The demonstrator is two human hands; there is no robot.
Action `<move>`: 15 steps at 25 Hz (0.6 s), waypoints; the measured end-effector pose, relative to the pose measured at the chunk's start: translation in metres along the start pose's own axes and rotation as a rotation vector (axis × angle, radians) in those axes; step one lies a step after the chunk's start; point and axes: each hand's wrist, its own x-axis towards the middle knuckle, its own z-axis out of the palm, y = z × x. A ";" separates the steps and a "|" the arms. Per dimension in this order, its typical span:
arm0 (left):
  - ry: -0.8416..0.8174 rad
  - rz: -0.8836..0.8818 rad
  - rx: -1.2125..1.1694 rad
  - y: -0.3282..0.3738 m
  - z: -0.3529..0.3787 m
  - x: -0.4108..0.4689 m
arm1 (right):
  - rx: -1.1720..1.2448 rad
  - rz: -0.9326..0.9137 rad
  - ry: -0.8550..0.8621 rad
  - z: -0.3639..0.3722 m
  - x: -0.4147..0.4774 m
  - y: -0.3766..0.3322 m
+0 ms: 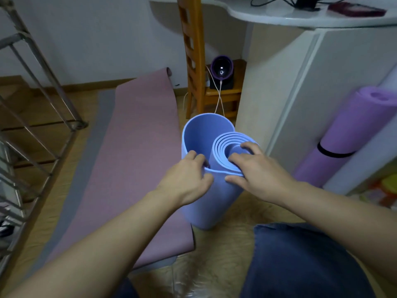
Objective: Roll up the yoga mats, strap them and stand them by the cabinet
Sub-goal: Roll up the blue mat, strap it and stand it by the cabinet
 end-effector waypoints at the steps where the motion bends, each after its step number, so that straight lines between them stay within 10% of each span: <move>1: 0.049 -0.022 -0.097 0.001 0.002 -0.002 | -0.011 0.003 -0.004 -0.002 -0.004 -0.001; 6: 0.365 -0.302 -0.446 0.023 0.025 -0.009 | -0.101 -0.026 -0.048 -0.002 -0.019 -0.014; 10: 0.211 -0.716 -1.000 0.006 0.023 0.029 | -0.145 -0.108 -0.058 0.000 -0.023 -0.009; 15: 0.146 -0.437 -0.398 0.008 0.012 0.043 | -0.112 -0.250 0.131 0.016 -0.027 -0.011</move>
